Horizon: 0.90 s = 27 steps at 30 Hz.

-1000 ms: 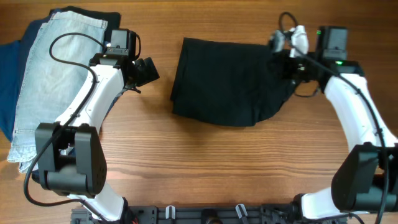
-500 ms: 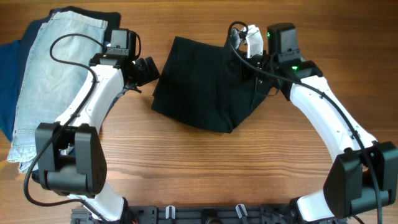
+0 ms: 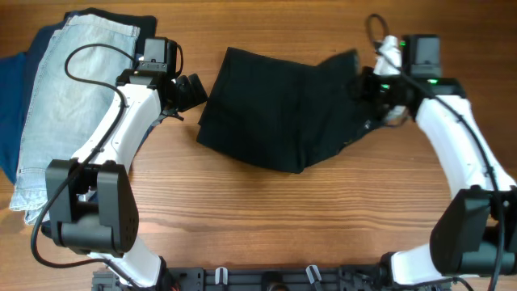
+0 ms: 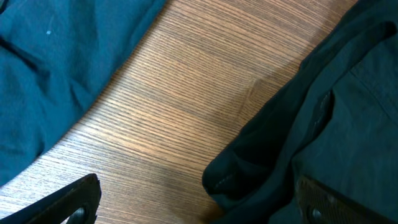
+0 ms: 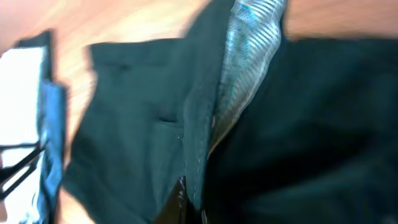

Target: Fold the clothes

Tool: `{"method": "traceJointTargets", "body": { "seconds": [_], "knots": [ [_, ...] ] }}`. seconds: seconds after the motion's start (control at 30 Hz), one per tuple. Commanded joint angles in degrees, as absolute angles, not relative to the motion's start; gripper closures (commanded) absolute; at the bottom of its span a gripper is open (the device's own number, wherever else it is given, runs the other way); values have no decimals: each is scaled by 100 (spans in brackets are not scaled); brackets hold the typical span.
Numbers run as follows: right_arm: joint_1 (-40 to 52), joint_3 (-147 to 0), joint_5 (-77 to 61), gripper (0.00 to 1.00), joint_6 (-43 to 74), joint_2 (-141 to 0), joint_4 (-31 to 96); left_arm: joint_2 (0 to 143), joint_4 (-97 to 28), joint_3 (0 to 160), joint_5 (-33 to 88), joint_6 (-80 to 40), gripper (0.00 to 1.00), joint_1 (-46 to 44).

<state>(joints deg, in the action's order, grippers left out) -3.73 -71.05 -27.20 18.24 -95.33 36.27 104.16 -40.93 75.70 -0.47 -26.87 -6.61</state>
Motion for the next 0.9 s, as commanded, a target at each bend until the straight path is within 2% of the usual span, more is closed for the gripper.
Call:
{"method": "traceJointTargets", "body": {
  "seconds": [0.0, 0.17, 0.4, 0.43, 0.47, 0.5, 0.53, 0.7, 0.87],
  "knots": [
    [-1009, -7203, -2067, 96, 1955, -9417, 4040, 10497, -4075, 7566, 23, -2744, 0, -648],
    [-1559, -7188, -1900, 96, 1756, -9432, 4112, 10497, -4045, 7566, 23, -2744, 0, -648],
    [-1656, -7188, -1627, 96, 1645, -9784, 4029, 10497, -3946, 7566, 23, -2744, 0, -652],
    [-1653, -7188, -1627, 91, 1645, -9907, 4010, 10497, -3948, 7566, 23, -2742, 0, -652],
    [-1653, -7188, -1623, 69, 1645, -10007, 3977, 10497, -3951, 7566, 23, -2742, 0, -652],
    [-1653, -7188, -1625, 29, 1632, -10136, 3944, 10497, -3951, 7566, 23, -2742, 0, -652],
    [-1656, -7188, -1581, 0, 1621, -10241, 3920, 10497, -3955, 7566, 23, -2742, 0, -652],
    [-1841, -7201, -1498, 0, 1446, -10368, 3791, 10497, -3994, 7566, 25, -2742, 0, -652],
    [-2526, -7199, -2067, 0, 768, -10368, 3765, 10497, -3994, 7566, 25, -2742, 0, -652]
  ]
}}
